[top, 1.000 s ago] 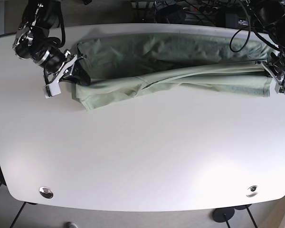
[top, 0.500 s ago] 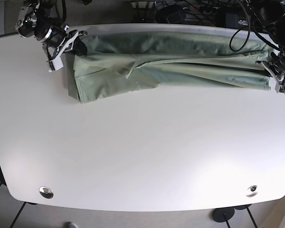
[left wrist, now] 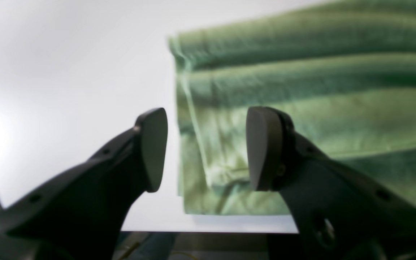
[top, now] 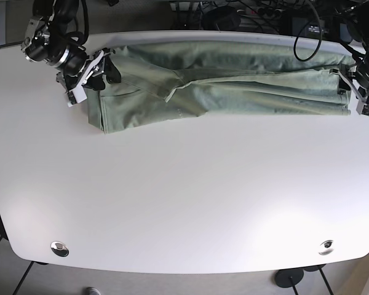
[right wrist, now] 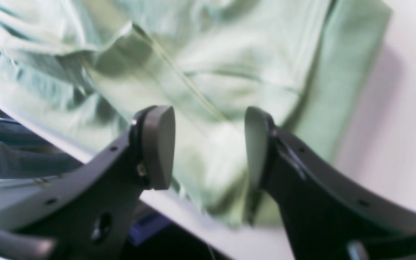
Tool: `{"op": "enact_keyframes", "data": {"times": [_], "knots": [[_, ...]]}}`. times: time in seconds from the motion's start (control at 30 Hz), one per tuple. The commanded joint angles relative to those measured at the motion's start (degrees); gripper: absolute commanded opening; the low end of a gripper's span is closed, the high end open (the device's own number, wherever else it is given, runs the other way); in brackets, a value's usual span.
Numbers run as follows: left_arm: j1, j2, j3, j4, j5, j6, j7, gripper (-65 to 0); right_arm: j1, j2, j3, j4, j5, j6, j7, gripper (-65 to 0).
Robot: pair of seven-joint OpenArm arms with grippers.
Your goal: Fold the T-shirt properly
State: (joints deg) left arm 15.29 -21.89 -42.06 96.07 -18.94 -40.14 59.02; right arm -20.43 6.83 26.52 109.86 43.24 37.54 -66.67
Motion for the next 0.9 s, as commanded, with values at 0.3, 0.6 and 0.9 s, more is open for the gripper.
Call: {"op": "enact_keyframes", "data": {"times": [0.3, 0.6, 0.9], "knots": [[0.05, 0.66, -0.53, -12.51, 6.15, 0.14, -5.53, -44.0, 2.89, 0.95, -2.74, -16.63, -4.34, 0.22, 7.38, -52.8], [-2.94, 0.66, -0.79, -15.32, 6.15, 0.14, -5.62, -43.9, 4.56, -2.3, 2.09, -17.07, -19.11, -1.98, 16.7, -53.3], [-2.85, 3.03, -13.1, -1.52, -6.16, 0.14, 1.85, -26.4, 4.65, -2.83, 1.92, -16.72, -18.94, -1.72, 16.7, -53.4]]}}
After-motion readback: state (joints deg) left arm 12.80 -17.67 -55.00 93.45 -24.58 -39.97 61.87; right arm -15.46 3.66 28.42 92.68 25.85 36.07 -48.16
